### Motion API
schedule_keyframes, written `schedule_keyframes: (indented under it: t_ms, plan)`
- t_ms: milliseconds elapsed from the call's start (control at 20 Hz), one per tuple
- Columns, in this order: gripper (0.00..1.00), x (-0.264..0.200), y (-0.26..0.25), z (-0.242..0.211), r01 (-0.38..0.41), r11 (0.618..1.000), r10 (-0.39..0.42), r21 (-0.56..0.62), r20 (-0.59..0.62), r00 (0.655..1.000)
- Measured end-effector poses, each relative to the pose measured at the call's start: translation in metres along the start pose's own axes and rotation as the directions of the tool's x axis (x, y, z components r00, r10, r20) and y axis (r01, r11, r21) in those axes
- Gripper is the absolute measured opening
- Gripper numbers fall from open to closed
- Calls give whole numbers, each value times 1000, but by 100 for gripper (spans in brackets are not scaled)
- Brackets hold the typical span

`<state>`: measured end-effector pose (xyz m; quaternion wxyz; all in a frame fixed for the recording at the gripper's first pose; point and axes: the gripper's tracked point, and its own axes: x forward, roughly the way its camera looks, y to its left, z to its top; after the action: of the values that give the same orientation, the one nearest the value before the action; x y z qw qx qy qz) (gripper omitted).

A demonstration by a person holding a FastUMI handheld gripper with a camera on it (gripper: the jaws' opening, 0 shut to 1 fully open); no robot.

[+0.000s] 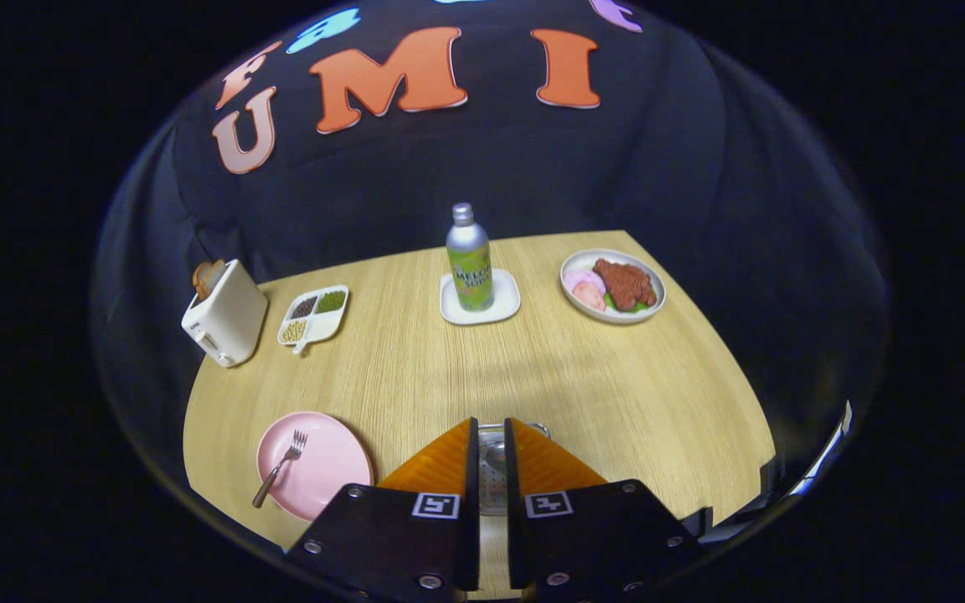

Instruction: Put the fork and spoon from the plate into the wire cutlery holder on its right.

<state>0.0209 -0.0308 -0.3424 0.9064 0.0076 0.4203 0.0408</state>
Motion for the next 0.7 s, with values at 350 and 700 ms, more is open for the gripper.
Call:
schedule_keyframes:
  t_ms: [350,700]
  plan:
    - [55,-57,31,82,25,998,-6,-58,293,956]
    - [89,-107,77,135,19,997,21,-76,489,872]
